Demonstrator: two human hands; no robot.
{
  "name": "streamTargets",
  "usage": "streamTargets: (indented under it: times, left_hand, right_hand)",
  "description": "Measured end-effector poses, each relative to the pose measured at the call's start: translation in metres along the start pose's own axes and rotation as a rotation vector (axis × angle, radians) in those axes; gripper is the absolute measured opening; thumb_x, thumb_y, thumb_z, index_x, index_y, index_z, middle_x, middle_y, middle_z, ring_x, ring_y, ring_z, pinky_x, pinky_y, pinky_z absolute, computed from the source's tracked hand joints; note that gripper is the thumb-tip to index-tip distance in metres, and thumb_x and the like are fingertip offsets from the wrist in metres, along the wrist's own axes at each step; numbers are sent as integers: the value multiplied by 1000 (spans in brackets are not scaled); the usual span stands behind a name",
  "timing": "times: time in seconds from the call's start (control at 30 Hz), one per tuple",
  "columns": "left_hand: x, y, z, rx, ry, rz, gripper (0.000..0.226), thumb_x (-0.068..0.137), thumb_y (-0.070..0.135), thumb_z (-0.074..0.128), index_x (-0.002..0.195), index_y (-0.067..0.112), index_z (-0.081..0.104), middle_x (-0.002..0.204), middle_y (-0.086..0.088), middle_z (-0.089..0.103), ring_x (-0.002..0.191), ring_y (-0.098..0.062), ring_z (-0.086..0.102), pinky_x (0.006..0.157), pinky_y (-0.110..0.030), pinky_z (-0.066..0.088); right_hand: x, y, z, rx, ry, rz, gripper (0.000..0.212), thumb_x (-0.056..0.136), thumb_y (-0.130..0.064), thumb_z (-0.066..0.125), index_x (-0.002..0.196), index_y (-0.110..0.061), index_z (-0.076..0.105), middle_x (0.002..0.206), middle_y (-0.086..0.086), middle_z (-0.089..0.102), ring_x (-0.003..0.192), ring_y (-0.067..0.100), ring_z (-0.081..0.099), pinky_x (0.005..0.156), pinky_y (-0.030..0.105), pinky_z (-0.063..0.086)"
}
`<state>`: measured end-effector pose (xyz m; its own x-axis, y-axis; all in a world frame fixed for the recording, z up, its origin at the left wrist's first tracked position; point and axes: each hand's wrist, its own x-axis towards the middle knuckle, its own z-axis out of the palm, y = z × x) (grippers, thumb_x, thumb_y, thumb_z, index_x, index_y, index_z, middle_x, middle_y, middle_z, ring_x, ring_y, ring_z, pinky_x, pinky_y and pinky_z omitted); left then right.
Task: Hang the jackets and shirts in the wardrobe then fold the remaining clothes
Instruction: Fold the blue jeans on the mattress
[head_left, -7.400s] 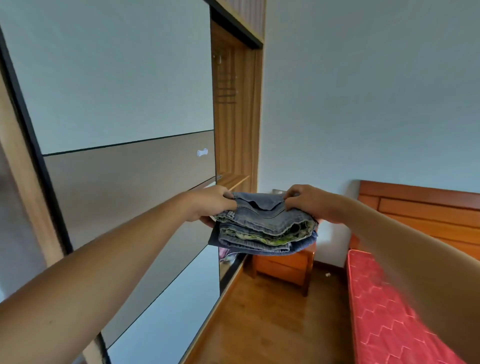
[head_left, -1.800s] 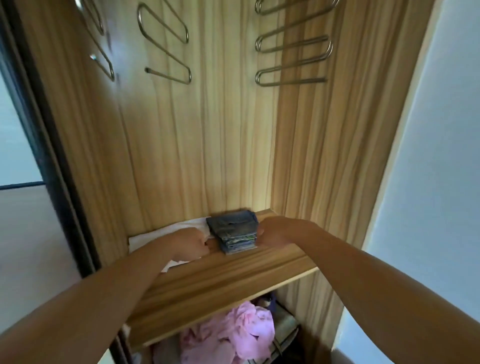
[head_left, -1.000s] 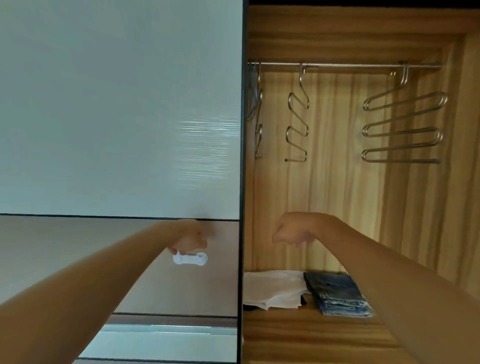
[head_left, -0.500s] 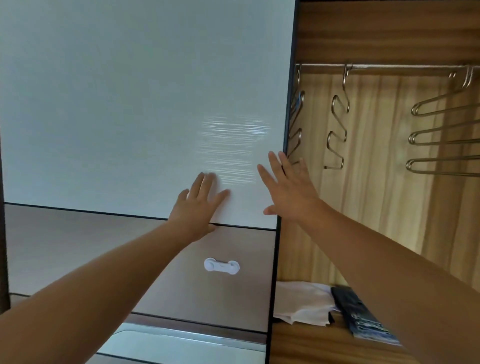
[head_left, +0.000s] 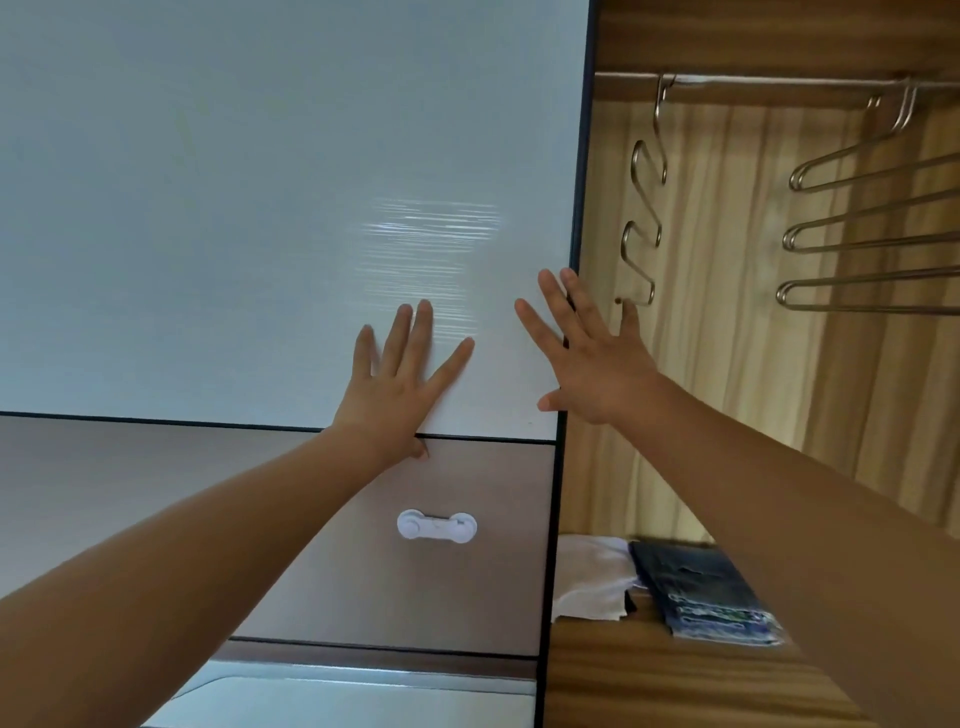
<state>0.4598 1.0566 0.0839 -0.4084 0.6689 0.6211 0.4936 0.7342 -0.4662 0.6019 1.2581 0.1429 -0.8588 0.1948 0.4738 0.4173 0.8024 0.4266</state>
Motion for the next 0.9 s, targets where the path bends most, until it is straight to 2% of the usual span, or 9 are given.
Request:
streamTargets:
  times: [0.2, 0.3, 0.57, 0.63, 0.73, 0.9]
  left_hand:
    - [20, 43, -12, 5, 73, 67, 147, 64, 77, 73, 149, 27, -36, 152, -31, -39, 146, -49, -27, 115, -71, 9]
    - [31, 68, -19, -10, 111, 110, 145, 65, 81, 69, 150, 28, -35, 153, -31, -37, 147, -49, -25, 114, -72, 8]
    - [64, 142, -43, -37, 168, 227, 139, 64, 84, 65, 153, 32, -28, 153, -28, -40, 147, -46, -27, 115, -70, 6]
    - [74, 161, -51, -24, 162, 273, 143, 62, 82, 69, 153, 32, -29, 152, -28, -41, 147, -46, -28, 115, -69, 6]
    - [90, 187, -63, -15, 145, 349, 144, 63, 78, 73, 152, 32, -30, 150, -25, -46, 144, -45, -35, 116, -68, 0]
    - [113, 242, -78, -27, 182, 419, 137, 68, 79, 69, 153, 33, -29, 150, -21, -47, 142, -41, -39, 114, -63, -17]
  right_hand:
    - [-23, 36, 8, -74, -62, 115, 124, 89, -60, 64, 146, -29, -42, 143, 4, -60, 139, 27, -48, 112, 71, 25]
    - [-37, 61, 11, -117, -109, 162, 131, 85, -61, 68, 143, -26, -44, 141, 6, -61, 138, 29, -49, 111, 68, 29]
    - [-72, 134, 31, -200, -225, 299, 147, 76, -62, 77, 139, -21, -49, 135, 12, -65, 134, 33, -51, 114, 69, 23]
    - [-82, 156, 40, -210, -240, 330, 146, 77, -56, 78, 138, -19, -49, 135, 13, -64, 134, 34, -51, 115, 70, 21]
    - [-96, 189, 56, -218, -239, 377, 138, 83, -36, 76, 138, -18, -49, 137, 15, -63, 135, 36, -49, 115, 70, 19]
    - [-122, 244, 77, -221, -241, 442, 118, 90, -13, 57, 136, -14, -51, 139, 18, -60, 138, 37, -46, 116, 71, 9]
